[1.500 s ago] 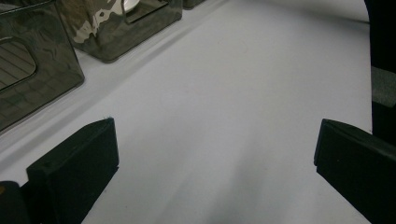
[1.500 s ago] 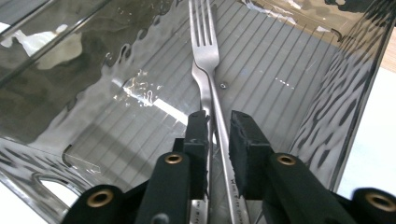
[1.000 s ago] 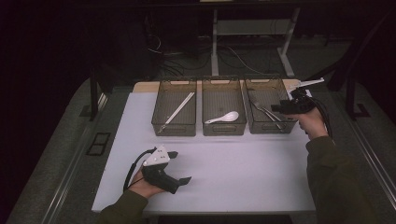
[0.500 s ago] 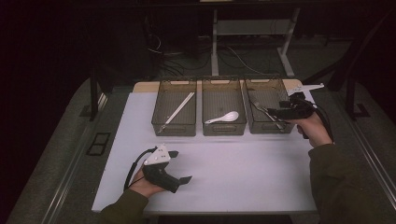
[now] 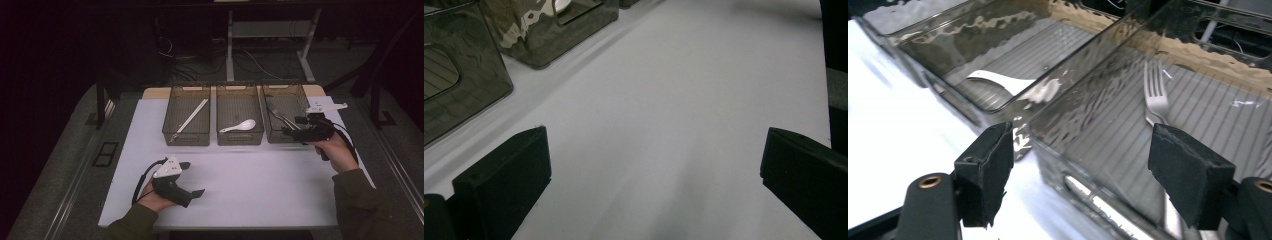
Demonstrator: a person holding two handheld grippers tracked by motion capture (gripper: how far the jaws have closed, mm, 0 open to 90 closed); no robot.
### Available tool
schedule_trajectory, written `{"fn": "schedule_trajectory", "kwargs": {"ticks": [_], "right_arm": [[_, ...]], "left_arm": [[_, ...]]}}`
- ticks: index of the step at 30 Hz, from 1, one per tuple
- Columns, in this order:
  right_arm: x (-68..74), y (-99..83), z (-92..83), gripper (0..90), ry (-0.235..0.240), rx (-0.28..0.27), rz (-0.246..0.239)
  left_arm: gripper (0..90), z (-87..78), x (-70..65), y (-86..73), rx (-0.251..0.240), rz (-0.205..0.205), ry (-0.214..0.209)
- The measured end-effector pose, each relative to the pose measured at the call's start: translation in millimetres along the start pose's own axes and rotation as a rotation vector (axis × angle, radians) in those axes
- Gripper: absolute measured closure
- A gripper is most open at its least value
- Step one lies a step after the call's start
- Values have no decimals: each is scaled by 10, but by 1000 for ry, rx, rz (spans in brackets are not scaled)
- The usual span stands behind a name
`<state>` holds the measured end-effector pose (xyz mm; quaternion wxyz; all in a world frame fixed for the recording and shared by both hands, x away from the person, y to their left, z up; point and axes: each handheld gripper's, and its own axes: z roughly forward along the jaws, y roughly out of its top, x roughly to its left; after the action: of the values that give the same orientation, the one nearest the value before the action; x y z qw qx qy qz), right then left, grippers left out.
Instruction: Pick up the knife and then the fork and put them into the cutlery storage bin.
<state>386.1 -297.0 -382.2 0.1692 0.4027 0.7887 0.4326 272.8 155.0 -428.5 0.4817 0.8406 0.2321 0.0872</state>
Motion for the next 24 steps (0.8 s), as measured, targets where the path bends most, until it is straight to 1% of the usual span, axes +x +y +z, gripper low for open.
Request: {"fn": "schedule_trajectory", "kwargs": {"ticks": [6, 9, 14, 18, 21, 24], "right_arm": [[121, -66, -51, 249, 19, -11, -23], [169, -97, -84, 248, 19, -15, -36], [248, -164, -129, 241, 37, -25, -44], [308, -219, -173, 236, 39, -33, -54], [345, -258, -220, 230, 45, -46, -55], [376, -299, -267, 223, 60, -62, -47]], "left_arm": [[0, 0, -6, 0, -1, 1, 1], [0, -3, -6, 3, 2, 4, 1], [0, -3, -3, 2, 0, -1, 3], [0, -8, -10, 3, 3, 4, 3], [0, -10, -12, 1, -2, 0, 4], [0, -11, -11, 0, -2, 0, 5]]}}
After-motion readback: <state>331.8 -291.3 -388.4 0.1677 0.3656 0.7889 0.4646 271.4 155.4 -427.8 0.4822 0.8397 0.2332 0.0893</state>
